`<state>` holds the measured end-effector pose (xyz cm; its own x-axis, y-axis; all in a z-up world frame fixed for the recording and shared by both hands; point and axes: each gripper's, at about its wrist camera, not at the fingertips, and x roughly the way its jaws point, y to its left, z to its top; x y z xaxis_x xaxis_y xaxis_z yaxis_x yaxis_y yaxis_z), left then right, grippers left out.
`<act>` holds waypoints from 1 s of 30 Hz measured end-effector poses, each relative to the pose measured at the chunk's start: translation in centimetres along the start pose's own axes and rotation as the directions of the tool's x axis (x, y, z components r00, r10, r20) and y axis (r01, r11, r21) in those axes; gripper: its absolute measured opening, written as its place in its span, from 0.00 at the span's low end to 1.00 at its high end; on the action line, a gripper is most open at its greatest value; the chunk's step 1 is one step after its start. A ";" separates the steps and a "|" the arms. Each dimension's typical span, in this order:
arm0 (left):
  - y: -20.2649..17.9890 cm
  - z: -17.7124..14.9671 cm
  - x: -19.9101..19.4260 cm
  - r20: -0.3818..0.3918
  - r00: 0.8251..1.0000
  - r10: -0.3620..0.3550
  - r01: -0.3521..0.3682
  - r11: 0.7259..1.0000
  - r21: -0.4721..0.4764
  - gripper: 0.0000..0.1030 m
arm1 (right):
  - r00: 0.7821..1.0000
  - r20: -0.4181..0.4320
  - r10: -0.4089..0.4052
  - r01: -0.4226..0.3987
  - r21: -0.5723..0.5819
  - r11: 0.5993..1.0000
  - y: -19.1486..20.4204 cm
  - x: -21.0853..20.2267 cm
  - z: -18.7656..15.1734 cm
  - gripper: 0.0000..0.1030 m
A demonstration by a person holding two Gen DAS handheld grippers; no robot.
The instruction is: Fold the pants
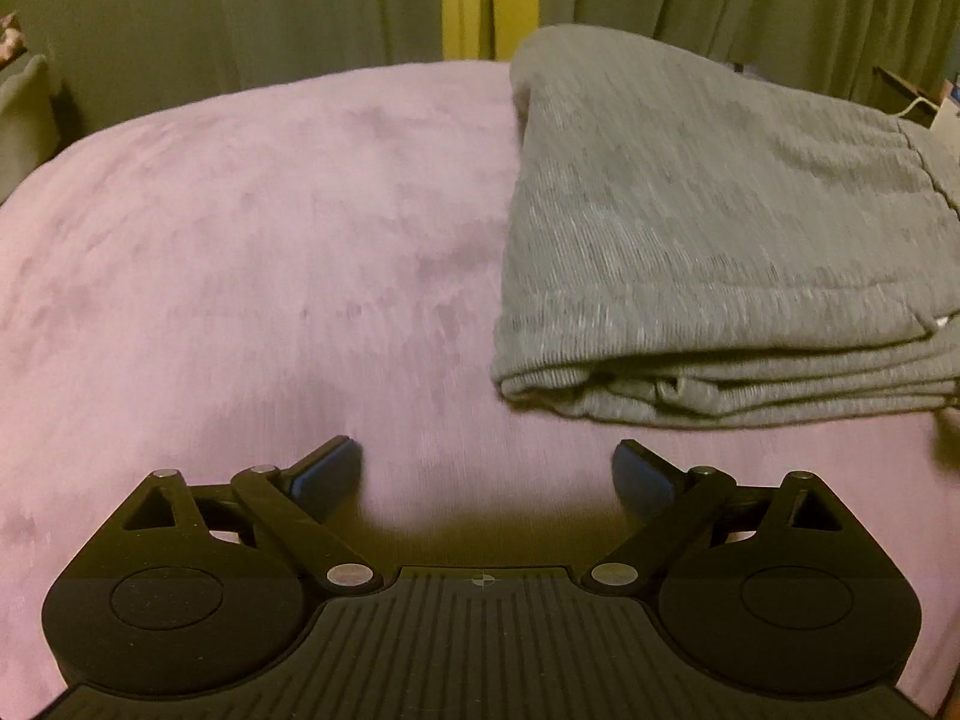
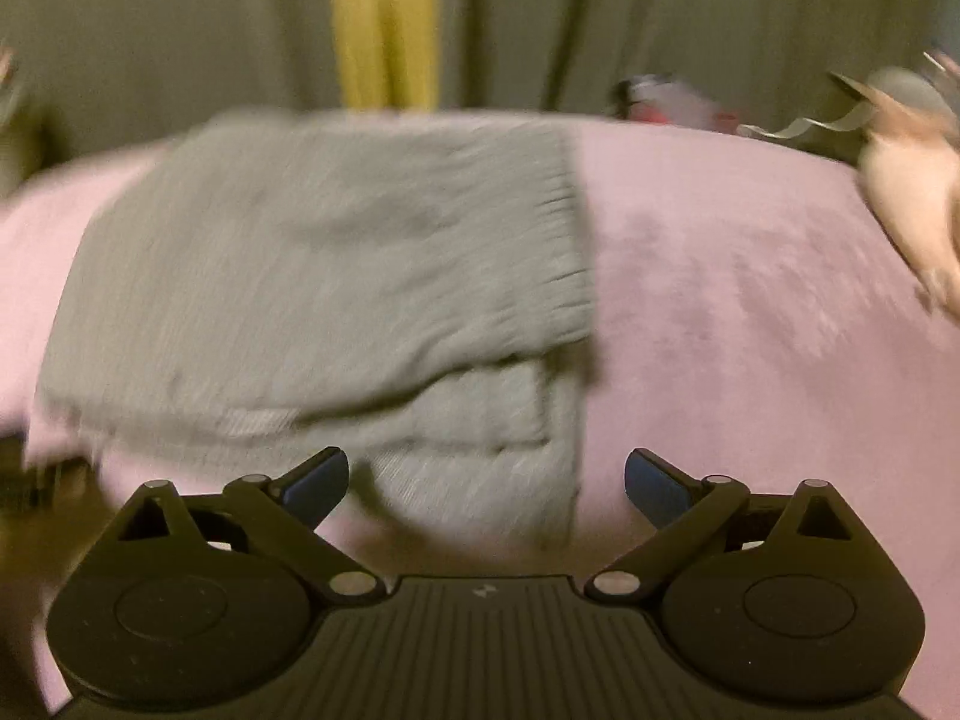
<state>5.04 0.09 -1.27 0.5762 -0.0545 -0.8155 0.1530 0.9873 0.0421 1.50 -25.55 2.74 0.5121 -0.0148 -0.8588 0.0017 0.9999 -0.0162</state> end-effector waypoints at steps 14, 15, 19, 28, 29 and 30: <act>-2.2 0.1 -4.4 -0.061 0.998 -0.023 0.028 0.996 0.082 0.97 | 0.928 -0.369 0.058 -0.118 -0.142 0.983 6.1 -7.3 5.6 0.96; -2.3 0.4 -4.5 -0.051 0.999 -0.018 0.023 0.996 0.087 0.98 | 0.925 -0.377 0.045 -0.098 -0.123 0.988 6.3 -7.0 5.4 0.96; -2.7 1.0 -5.1 0.010 1.000 0.001 -0.002 0.997 0.083 0.98 | 0.935 -0.352 -0.051 0.026 -0.077 0.997 7.4 -5.1 3.8 0.96; -4.0 -1.9 -3.5 0.084 0.990 0.110 -0.123 0.979 0.165 0.99 | 0.983 -0.155 -0.096 0.123 0.174 0.977 6.9 2.4 -3.3 0.96; -4.1 -1.8 -3.5 0.074 0.991 0.110 -0.121 0.979 0.162 0.99 | 0.985 -0.145 -0.090 0.120 0.209 0.971 6.9 3.0 -4.3 0.96; -4.0 -1.6 -3.5 0.066 0.994 0.081 -0.091 0.983 0.157 0.99 | 0.989 -0.119 -0.084 0.109 0.228 0.968 7.1 3.3 -5.0 0.96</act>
<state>1.11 -3.39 0.46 0.6388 0.0161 -0.7692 0.2243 0.9525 0.2062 -1.12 -18.58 -2.75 0.4039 -0.0992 -0.9094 0.2531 0.9674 0.0069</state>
